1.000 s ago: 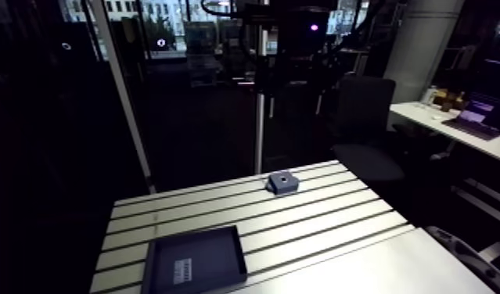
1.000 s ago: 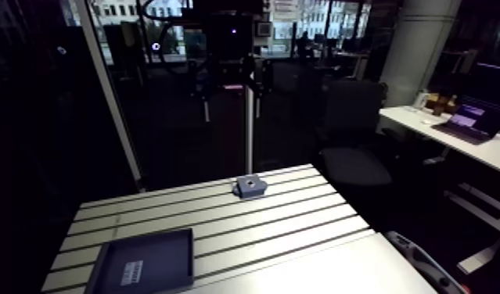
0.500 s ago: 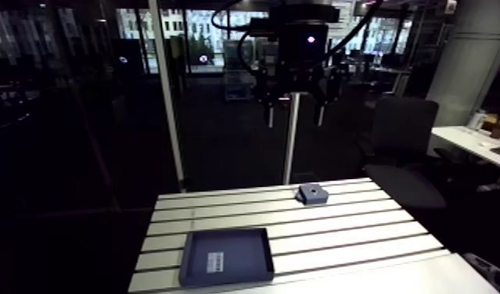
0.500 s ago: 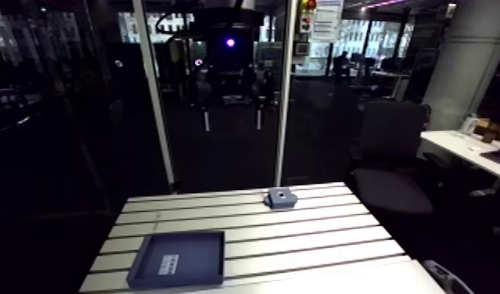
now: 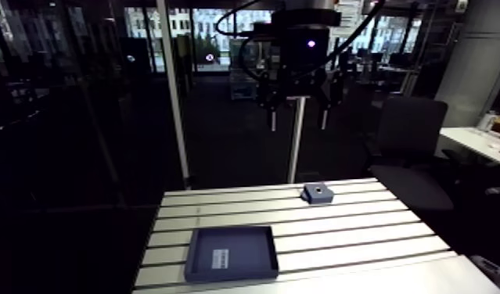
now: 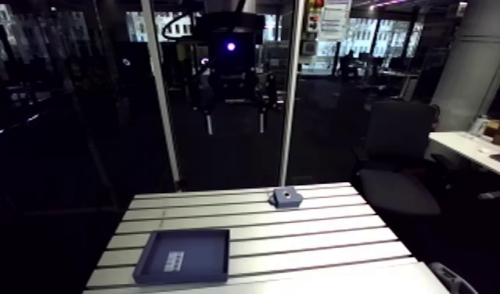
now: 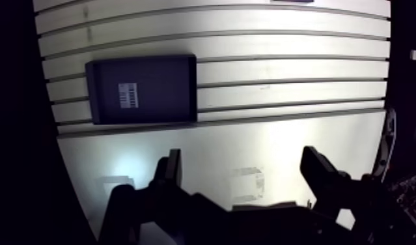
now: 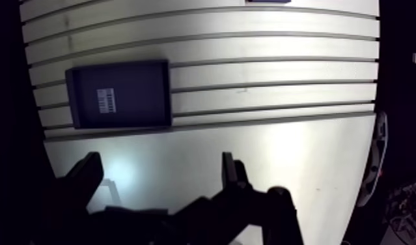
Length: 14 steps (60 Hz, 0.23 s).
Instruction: Pick up the bearing and press it into the housing until flush.
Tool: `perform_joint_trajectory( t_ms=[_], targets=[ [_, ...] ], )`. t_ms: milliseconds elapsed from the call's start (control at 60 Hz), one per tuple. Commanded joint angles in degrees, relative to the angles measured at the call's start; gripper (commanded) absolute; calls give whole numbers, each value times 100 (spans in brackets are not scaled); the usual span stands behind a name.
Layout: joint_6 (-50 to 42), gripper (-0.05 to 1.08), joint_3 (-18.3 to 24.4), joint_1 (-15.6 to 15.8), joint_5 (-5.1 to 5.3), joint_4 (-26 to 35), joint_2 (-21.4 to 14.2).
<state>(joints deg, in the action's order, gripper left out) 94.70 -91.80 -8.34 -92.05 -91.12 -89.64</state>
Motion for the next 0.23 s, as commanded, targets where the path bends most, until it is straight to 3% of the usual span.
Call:
perform_joint_trajectory(
  t_ms=[17, 233],
  targets=[
    [-8, 1, -53, -2, 8, -7, -5],
    [-9, 1, 7, 16, 43, -15, 22]
  ],
)
